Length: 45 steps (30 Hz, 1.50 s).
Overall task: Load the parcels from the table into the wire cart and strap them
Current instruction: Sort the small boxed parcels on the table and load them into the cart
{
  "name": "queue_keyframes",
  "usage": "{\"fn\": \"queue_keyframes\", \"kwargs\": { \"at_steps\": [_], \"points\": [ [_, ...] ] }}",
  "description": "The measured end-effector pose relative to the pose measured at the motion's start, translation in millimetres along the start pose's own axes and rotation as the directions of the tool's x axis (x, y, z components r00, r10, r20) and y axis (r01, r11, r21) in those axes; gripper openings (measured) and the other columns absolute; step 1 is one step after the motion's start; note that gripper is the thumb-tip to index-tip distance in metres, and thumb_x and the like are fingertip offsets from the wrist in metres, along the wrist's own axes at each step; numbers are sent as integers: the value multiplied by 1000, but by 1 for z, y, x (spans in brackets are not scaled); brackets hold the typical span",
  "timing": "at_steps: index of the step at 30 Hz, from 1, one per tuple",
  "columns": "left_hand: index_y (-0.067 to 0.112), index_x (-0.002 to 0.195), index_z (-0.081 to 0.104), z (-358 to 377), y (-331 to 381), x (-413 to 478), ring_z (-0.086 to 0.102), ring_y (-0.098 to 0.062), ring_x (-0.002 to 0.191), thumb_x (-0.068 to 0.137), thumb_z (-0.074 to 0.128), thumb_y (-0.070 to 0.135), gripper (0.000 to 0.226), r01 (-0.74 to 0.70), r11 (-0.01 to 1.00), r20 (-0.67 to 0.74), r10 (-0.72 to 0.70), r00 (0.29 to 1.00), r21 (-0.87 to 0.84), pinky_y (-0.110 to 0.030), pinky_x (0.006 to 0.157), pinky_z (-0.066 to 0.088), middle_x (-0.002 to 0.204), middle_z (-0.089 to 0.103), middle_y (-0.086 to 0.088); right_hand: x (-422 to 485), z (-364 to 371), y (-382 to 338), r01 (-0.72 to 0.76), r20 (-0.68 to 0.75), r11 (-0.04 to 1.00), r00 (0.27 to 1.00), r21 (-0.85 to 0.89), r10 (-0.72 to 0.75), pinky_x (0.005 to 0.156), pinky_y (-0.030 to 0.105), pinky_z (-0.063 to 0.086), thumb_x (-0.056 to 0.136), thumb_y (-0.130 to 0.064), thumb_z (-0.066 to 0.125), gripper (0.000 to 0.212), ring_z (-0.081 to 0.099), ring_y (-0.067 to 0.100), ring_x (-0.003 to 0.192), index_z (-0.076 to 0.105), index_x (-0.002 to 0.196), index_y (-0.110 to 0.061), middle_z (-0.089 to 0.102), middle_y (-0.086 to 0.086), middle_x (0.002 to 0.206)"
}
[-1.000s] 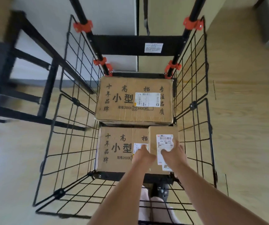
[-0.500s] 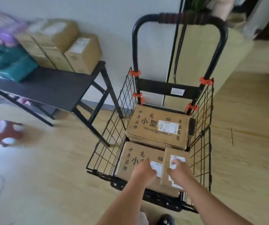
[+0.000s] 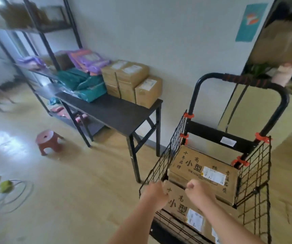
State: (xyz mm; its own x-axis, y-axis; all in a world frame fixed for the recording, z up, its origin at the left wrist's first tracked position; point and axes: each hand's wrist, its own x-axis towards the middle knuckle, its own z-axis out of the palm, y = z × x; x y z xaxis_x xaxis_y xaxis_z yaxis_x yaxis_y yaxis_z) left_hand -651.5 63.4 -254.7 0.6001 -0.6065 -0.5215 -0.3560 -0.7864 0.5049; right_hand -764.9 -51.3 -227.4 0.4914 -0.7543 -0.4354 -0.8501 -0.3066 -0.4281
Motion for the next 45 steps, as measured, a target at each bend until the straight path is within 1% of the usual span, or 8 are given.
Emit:
{"fn": "queue_keyframes", "kwargs": {
  "at_steps": [3,10,16,19,23,32,40,45],
  "points": [
    [20,140,45,-32,-30,-8,52,-25,121,87,58,10,55,27,997,-35,-30,999,-74,-37,96,52,142,44,-5,-7,19,-39,45,14,997,999,-68,-44,47,16,41,97,-26,53,12,56,2,59,64,99,-29,64,-13,82],
    [22,140,44,-111,-102,-14,50,-22,122,89,48,14,51,46,991,-91,-58,994,-128,-33,97,48,139,45,-3,-11,58,-138,128,26,989,992,-78,-127,71,25,54,97,-27,54,9,61,8,83,63,95,-29,63,-10,91],
    [19,138,45,-160,-175,-5,49,-23,120,87,48,13,51,59,987,-93,-74,993,-147,-35,98,48,135,47,-3,-19,105,-208,186,72,978,981,-96,-179,63,17,47,98,-28,55,7,61,5,83,62,101,-27,63,-10,93],
    [19,141,44,-181,-214,0,47,-22,127,88,50,13,54,80,983,-113,-99,989,-162,-28,101,40,140,47,-5,-24,136,-241,180,96,978,981,-101,-171,80,25,55,99,-23,53,12,63,9,91,63,104,-26,65,-7,101],
    [20,140,46,-199,-251,7,49,-18,126,88,52,14,53,110,977,-146,-138,980,-183,-20,93,36,141,48,-2,-27,163,-278,193,102,977,978,-95,-184,84,22,53,99,-22,55,16,63,8,98,64,112,-27,66,-8,113],
    [22,142,44,-239,-254,48,46,-20,128,89,51,14,55,80,982,-119,-101,988,-171,-25,93,38,142,44,-1,19,159,-323,172,46,982,985,-78,-168,61,19,47,97,-26,55,14,58,5,78,62,109,-29,61,-12,96],
    [19,142,45,-310,-251,138,44,-23,131,89,52,14,53,96,990,-87,-105,991,-103,-24,91,37,142,43,-6,111,154,-388,128,29,991,992,-27,-127,80,33,59,96,-27,54,11,65,14,89,63,100,-32,66,-8,101],
    [21,143,43,-343,-239,204,44,-21,129,89,49,13,54,111,992,-45,-114,992,-67,-21,85,34,140,43,-3,172,145,-423,88,23,996,996,5,-88,75,30,57,95,-25,50,15,64,12,86,64,96,-33,66,-12,95]
  ]
}}
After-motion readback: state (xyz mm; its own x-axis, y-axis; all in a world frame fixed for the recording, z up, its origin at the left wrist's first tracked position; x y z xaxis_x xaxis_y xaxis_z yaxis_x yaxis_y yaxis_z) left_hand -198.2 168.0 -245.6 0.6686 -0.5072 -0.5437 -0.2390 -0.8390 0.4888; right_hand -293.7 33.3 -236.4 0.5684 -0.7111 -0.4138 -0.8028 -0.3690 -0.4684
